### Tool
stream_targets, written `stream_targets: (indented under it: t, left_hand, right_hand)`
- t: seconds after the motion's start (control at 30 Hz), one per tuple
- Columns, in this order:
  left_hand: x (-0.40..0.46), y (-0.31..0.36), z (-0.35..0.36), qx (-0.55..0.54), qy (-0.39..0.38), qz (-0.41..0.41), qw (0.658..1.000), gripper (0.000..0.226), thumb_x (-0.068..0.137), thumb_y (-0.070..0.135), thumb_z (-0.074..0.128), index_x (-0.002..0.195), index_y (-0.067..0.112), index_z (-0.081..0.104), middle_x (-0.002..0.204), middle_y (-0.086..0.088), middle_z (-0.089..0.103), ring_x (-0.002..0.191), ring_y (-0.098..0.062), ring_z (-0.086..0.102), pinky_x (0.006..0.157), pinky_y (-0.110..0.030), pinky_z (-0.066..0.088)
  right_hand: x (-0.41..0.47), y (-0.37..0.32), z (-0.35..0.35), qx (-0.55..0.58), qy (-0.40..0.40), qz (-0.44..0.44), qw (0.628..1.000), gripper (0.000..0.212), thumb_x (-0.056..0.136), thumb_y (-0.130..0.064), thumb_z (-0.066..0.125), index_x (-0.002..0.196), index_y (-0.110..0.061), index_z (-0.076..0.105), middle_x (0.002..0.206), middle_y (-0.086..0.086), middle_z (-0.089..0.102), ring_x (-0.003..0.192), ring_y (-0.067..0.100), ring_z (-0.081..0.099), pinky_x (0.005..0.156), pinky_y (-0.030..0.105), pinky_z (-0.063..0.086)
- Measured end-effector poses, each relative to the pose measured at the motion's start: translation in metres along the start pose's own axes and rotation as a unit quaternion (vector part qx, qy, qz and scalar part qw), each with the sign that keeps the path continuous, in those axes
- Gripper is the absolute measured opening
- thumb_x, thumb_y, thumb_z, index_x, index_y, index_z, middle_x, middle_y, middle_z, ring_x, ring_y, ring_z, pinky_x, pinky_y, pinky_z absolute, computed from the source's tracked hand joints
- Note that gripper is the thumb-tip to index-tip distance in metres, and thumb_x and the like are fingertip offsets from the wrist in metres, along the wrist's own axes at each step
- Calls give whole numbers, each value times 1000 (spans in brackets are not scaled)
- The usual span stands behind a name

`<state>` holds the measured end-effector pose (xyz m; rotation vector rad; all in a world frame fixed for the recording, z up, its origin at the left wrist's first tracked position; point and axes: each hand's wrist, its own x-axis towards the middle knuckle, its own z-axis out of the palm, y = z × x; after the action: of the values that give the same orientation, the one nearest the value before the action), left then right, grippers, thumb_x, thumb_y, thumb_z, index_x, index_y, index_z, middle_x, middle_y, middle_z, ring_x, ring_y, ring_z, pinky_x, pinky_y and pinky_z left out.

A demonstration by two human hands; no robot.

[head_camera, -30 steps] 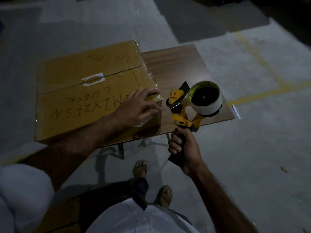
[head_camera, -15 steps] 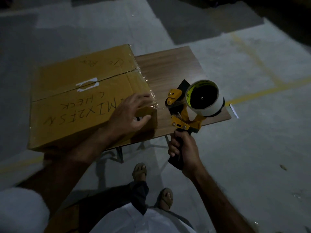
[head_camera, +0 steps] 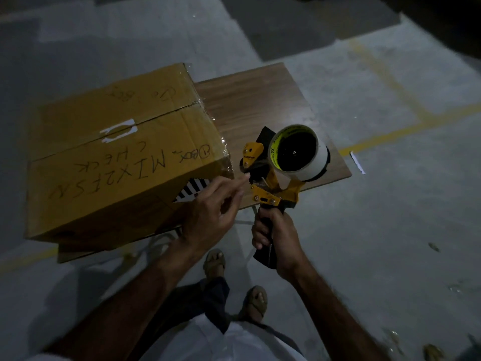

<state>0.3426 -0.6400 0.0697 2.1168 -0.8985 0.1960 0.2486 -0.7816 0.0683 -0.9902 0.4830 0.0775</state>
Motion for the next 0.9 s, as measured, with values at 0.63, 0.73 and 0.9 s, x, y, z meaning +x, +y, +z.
stream_targets:
  t: [0.63,0.73,0.9]
  left_hand:
    - [-11,-9,-3,37,20,-61,997,19,103,28,62,100,10,68,102,3,56,83,-7,57,68,-18,49]
    - [-14,-2,-5,7,70,-96,993,16,98,21,69,110,12,64,111,3,53,89,-5,58,73,-11,45]
    - [1,-4,-22,10,91,-88,992,58,89,12,80,141,10,52,140,0,46,133,-11,47,111,-23,39]
  right_hand:
    - [-3,-8,-1,38,-22,23,999,25,92,-23,54,73,-20,38,66,2,22,49,15,23,47,28,32]
    - [-5,-1,-1,8,-29,14,999,29,98,-20,52,74,-19,37,65,3,23,50,16,23,48,29,32]
    - [-4,0,-5,-51,-7,-24,998,31,105,-9,47,77,-12,37,62,3,27,51,20,21,51,36,23]
